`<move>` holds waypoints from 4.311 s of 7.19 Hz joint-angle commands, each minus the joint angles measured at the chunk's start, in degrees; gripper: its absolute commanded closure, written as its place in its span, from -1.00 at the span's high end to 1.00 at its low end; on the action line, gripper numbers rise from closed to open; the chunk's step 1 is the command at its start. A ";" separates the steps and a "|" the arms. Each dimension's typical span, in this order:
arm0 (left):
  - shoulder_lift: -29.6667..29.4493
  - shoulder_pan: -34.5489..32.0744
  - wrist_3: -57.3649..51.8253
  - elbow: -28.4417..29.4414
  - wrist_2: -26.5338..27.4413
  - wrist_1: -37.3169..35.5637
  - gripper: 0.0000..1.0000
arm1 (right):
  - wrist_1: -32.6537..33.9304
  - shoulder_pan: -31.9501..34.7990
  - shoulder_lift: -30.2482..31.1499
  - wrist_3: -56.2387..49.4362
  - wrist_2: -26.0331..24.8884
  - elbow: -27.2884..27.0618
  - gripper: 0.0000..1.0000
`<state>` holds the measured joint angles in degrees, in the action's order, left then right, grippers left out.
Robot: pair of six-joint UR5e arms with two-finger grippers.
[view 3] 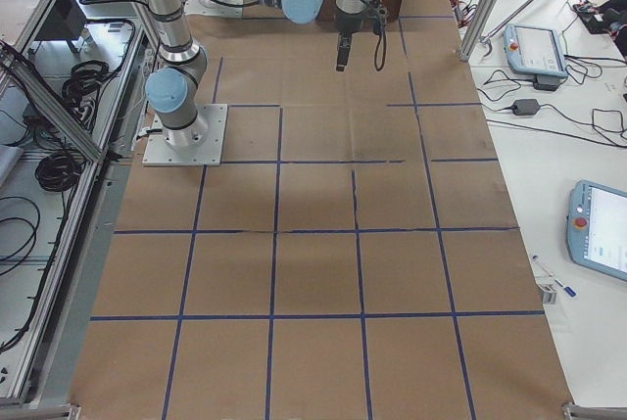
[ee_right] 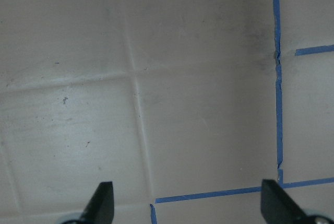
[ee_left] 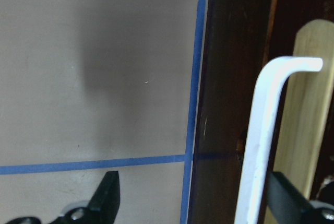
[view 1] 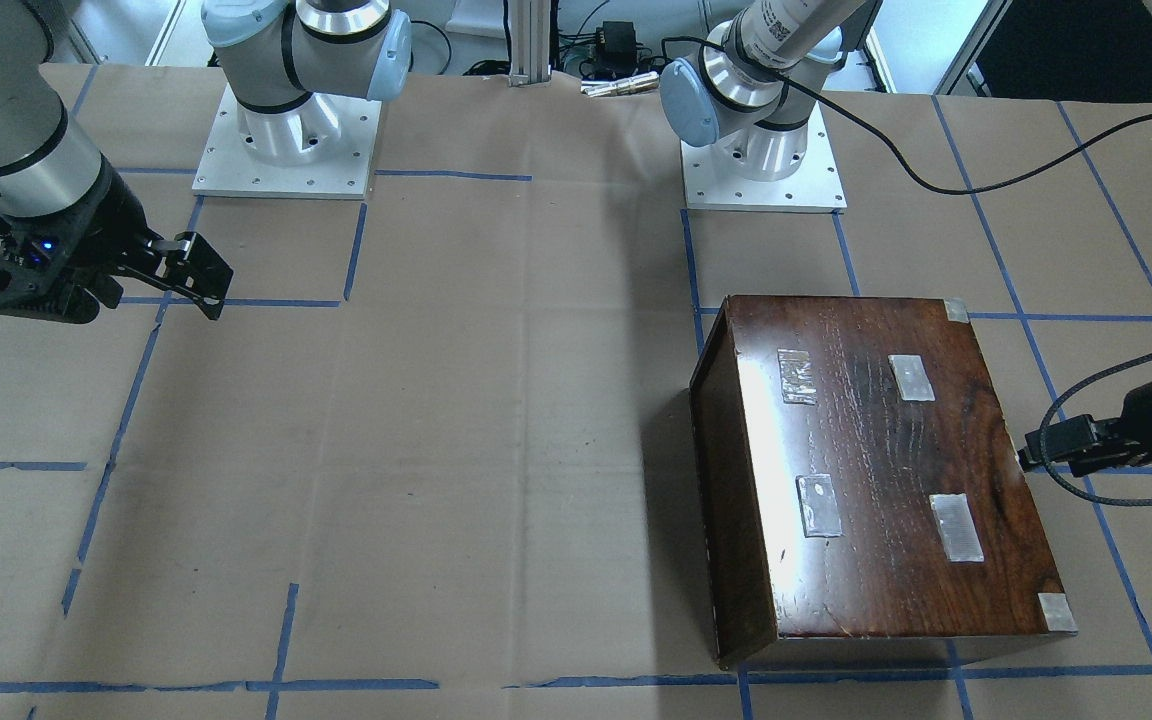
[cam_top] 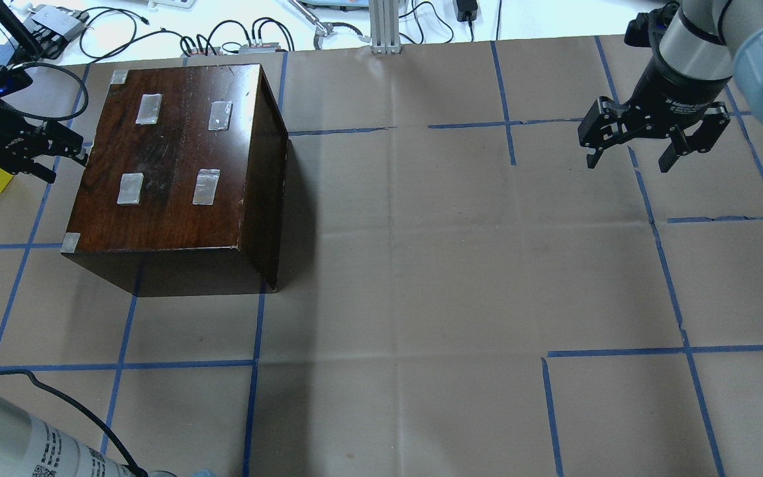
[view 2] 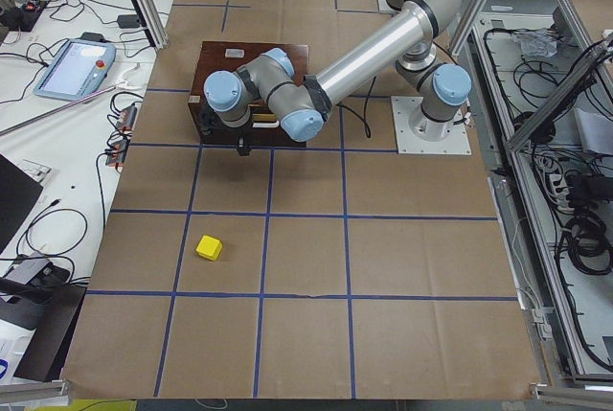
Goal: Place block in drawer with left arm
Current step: 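Hook the left gripper onto the white drawer handle, then pull the drawer open outward with the left gripper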
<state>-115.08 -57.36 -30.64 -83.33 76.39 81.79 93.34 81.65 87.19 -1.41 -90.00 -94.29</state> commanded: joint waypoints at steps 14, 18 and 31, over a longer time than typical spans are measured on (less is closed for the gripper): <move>-0.84 0.23 -1.18 -0.43 2.36 -0.06 0.96 | 0.00 0.00 0.00 0.00 0.00 0.07 1.00; -1.02 0.58 -1.18 0.27 6.03 -0.93 0.96 | 0.00 0.00 0.00 0.00 0.00 -0.01 1.00; -1.37 6.55 -4.43 1.59 14.49 -3.83 0.91 | 0.00 0.00 0.00 0.00 0.00 0.07 1.00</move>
<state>-116.43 -51.32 -34.78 -81.77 90.83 77.96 93.34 81.65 87.19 -1.41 -90.00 -94.27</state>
